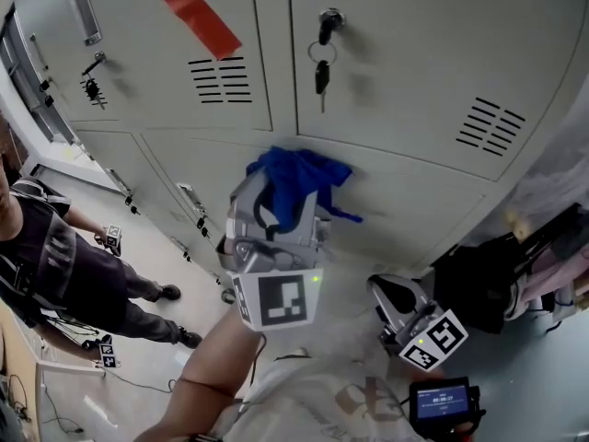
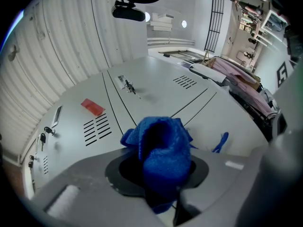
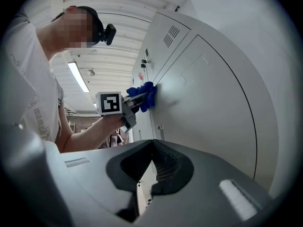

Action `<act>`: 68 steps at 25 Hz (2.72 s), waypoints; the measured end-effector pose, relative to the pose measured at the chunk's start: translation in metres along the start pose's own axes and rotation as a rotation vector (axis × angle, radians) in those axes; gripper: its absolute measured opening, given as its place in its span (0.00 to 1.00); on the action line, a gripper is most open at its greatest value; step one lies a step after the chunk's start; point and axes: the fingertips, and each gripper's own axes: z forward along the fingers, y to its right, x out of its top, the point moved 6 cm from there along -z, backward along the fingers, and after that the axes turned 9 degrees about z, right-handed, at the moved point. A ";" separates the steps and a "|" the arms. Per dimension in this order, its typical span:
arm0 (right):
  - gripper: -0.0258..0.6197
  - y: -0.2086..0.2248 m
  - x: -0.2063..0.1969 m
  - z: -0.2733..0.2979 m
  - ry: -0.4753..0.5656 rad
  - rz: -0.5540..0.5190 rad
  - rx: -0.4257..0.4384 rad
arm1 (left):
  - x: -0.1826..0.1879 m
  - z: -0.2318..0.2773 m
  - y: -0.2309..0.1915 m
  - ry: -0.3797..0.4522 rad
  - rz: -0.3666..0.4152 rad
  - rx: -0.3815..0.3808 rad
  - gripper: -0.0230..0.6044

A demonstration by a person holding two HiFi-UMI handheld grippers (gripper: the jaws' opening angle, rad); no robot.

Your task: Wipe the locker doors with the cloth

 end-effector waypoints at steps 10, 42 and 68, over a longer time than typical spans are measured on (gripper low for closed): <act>0.04 -0.006 -0.013 0.010 -0.023 0.030 0.004 | -0.027 -0.015 0.018 -0.007 0.144 -0.135 0.25; 0.04 0.026 -0.008 -0.044 0.000 0.050 -0.011 | 0.074 0.018 0.134 0.093 0.374 -0.364 0.25; 0.04 0.039 -0.051 -0.108 -0.055 0.134 0.071 | -0.041 -0.143 0.218 -0.322 -0.658 -0.420 0.25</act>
